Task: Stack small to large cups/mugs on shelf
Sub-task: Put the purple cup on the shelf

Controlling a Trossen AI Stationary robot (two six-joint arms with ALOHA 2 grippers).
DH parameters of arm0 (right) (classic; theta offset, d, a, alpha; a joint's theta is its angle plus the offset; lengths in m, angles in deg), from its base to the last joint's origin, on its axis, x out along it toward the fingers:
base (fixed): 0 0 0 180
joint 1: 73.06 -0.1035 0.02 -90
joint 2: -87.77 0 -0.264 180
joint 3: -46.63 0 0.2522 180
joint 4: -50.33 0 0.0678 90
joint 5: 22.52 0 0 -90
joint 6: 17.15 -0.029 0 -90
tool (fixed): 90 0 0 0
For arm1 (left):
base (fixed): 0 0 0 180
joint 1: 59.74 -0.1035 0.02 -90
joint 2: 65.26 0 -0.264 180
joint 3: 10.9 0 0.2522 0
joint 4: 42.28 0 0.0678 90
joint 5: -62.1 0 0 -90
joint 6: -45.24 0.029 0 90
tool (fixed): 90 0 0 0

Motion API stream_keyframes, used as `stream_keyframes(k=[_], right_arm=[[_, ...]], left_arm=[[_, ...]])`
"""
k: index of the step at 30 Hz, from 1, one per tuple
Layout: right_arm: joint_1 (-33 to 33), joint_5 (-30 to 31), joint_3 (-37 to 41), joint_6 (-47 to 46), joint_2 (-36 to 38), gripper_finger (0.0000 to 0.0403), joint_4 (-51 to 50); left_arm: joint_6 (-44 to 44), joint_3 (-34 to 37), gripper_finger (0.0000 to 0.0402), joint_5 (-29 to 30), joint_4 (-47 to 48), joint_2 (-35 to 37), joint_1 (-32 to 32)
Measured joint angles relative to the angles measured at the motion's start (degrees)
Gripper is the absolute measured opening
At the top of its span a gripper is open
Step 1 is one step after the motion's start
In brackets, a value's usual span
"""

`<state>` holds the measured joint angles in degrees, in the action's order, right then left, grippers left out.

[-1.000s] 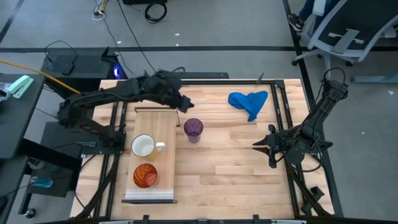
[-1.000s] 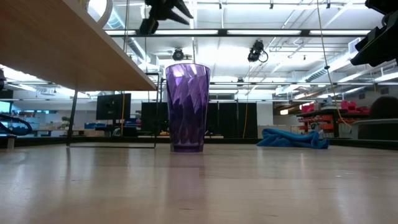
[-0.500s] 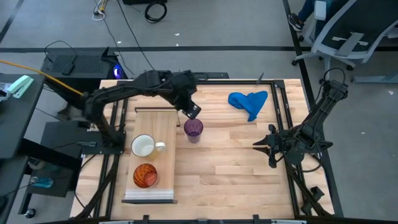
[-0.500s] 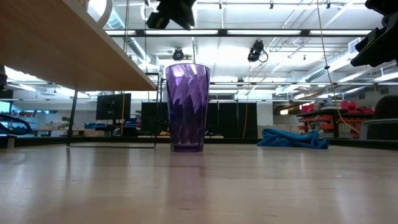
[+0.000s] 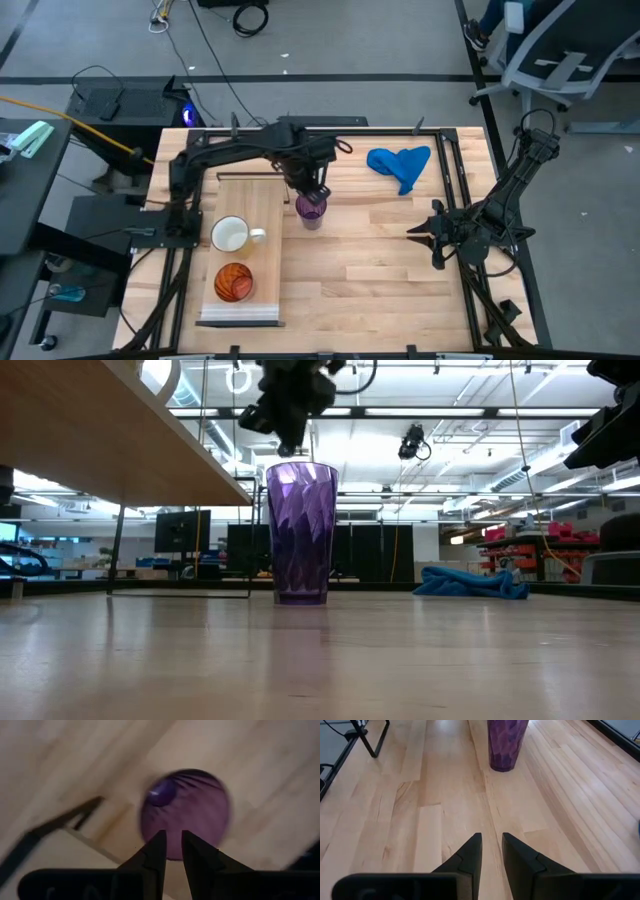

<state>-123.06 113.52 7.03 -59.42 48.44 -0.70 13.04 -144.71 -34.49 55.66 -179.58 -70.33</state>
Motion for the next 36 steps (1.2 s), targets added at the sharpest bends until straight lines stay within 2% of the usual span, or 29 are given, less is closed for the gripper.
stream_keyframes(k=[3, 36], right_arm=[[0.0, 0.0, 0.0, -0.01, 0.0, 0.0083, -0.03], [-0.02, -0.02, 0.0, -0.21, 0.0, 0.0083, -0.44]], left_arm=[[1.71, -0.02, 0.0066, 2.39, 0.33, -0.68, 0.23], [5.64, 0.02, 0.0068, 7.29, -0.8, -5.14, 0.15]])
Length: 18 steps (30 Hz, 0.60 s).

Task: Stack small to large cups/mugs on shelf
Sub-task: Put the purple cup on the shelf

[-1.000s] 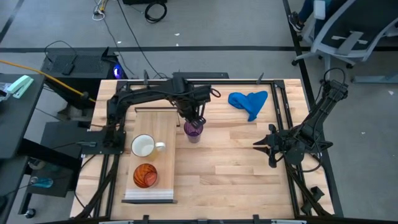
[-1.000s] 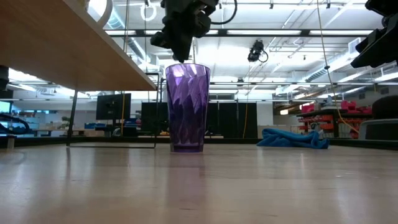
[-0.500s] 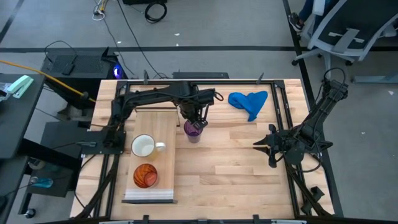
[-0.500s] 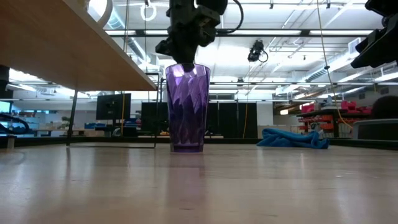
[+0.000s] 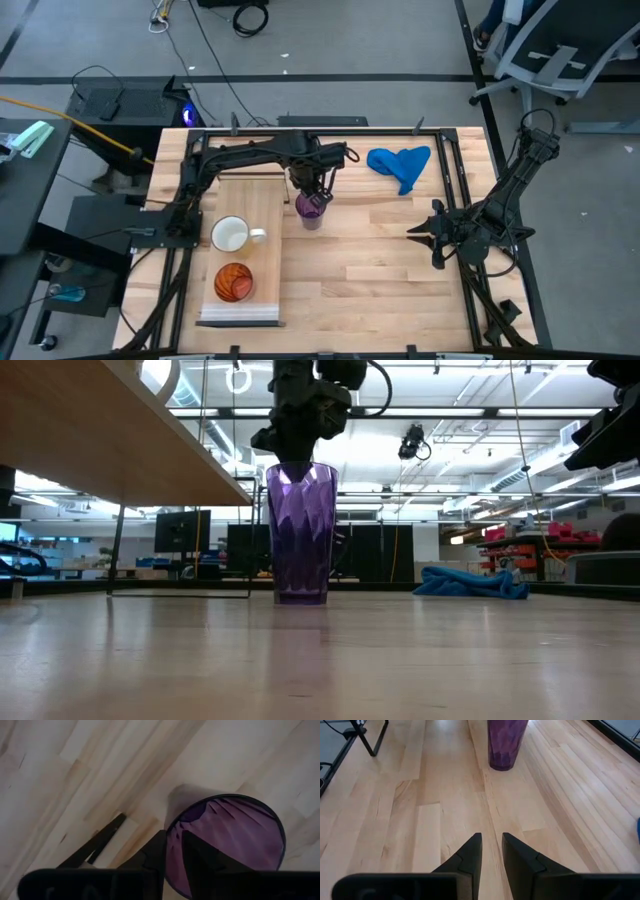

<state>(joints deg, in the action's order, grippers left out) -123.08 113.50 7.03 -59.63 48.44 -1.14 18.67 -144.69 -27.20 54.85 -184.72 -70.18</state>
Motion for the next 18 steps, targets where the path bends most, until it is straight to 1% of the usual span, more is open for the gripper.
stream_keyframes(k=[18], right_arm=[[0.0, 0.0, 0.0, 0.02, 0.0, 0.0083, -0.02]], left_arm=[[0.39, 0.03, 0.0079, 0.62, 1.69, -0.34, -0.76]])
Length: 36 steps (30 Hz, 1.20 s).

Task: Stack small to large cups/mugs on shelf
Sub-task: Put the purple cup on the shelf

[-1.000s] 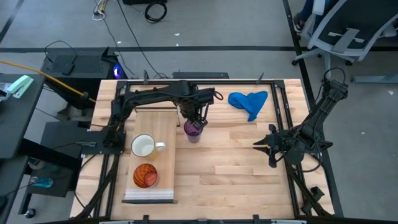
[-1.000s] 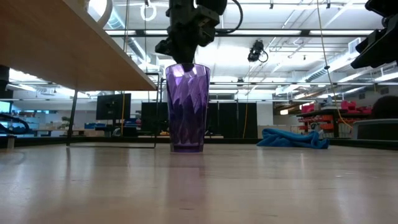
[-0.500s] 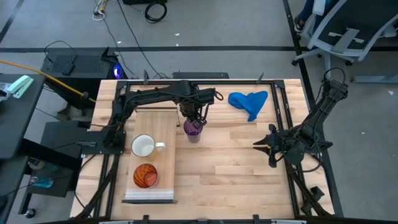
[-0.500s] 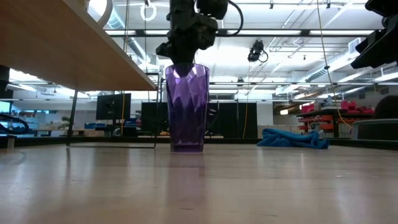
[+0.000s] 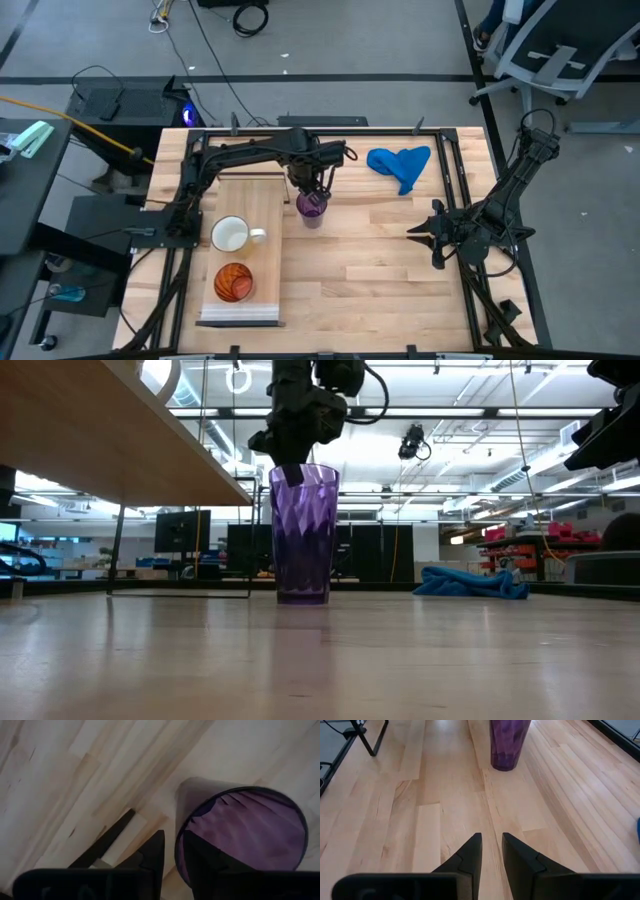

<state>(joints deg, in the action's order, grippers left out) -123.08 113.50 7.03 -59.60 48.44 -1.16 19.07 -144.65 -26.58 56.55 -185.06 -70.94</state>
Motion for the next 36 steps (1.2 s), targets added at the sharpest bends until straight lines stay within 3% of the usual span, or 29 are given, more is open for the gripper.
stream_keyframes(k=[18, 23, 30, 36], right_arm=[[0.02, -0.01, 0.0, 0.04, -0.04, 0.0083, -0.52], [0.01, -0.02, 0.0, 0.02, -0.06, 0.0083, -0.92], [0.0, -0.02, 0.0, -0.02, -0.06, 0.0083, -0.93], [0.01, -0.02, 0.0, -0.02, -0.07, 0.0083, -0.96]], left_arm=[[-0.1, 0.49, 0.0088, -3.11, -1.17, -2.72, 0.14], [-0.11, 0.45, 0.0071, -3.19, -0.41, -2.76, 0.0], [-0.07, 0.43, 0.0014, -3.35, -0.51, -2.75, 0.0], [-0.11, 0.42, 0.0023, -3.22, -0.42, -2.72, 0.02]])
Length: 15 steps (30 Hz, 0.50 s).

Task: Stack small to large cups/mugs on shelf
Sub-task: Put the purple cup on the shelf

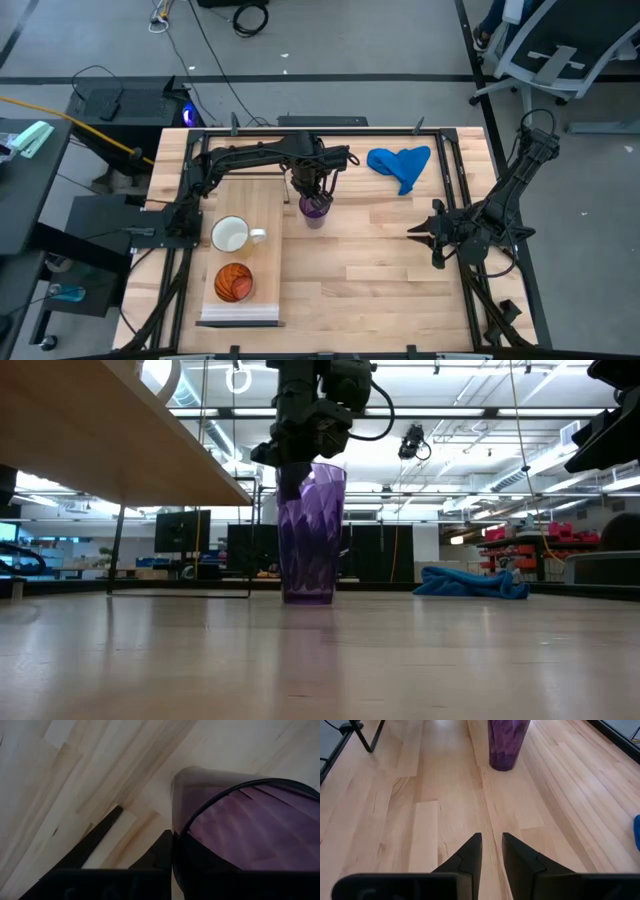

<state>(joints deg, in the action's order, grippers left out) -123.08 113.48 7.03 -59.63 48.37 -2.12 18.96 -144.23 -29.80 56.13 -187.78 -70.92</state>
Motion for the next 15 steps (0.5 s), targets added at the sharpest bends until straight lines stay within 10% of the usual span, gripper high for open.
stream_keyframes(k=[15], right_arm=[[0.0, 0.0, 0.0, 0.0, 0.02, 0.0083, -0.14]], left_arm=[[-2.52, -14.49, 0.0012, -6.89, -1.9, 1.71, 2.11]])
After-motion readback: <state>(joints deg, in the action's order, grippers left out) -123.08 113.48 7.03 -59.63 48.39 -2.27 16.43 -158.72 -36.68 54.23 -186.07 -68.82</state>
